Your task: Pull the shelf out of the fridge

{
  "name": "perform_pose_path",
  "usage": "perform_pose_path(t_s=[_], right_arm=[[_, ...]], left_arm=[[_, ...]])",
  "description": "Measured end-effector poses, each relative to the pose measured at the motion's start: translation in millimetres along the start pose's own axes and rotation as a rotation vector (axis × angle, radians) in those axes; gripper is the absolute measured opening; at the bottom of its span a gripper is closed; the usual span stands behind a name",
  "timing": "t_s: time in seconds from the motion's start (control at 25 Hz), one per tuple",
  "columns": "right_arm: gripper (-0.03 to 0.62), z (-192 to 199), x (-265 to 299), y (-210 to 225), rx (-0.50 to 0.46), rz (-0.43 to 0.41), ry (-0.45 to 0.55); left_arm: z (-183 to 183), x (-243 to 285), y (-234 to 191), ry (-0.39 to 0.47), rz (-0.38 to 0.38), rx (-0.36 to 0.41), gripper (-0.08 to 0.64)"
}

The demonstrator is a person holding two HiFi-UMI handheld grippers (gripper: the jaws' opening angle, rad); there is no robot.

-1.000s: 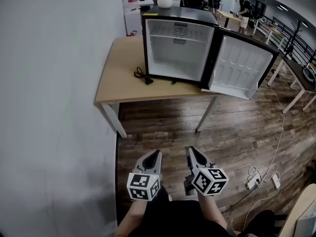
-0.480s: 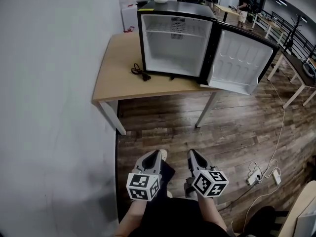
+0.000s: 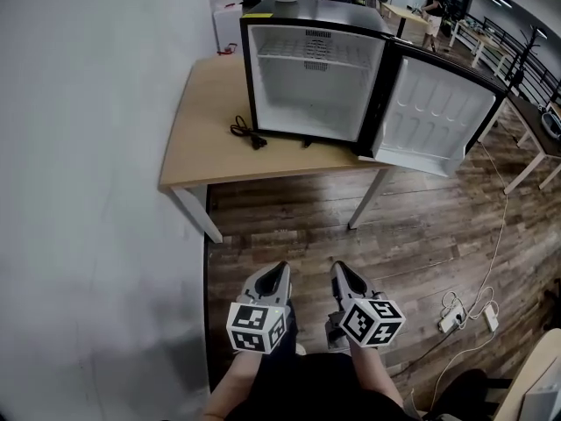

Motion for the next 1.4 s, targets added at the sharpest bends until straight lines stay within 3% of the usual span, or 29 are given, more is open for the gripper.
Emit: perform_pose_path(t_s=[0.96,1.4], right_arm=[[-0.008,-126,144,15,-0.003,0.040,0.057],[-0.008,-160,204,24,0.017,0.060,0.086]], left_arm=[[-126,126,-99,0.039,0.032,0.018,0.006],[-161,181,-143,0.039,0.067,0.026,0.006]])
Point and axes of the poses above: the fingertips, and each gripper's own axes: x forward along the fingers, y to its right, z out of its underside, the point moved 10 cm from there along -x, backward along the fingers, and after that the axes turned 8 degrees about -y, right-handed, at the moved point
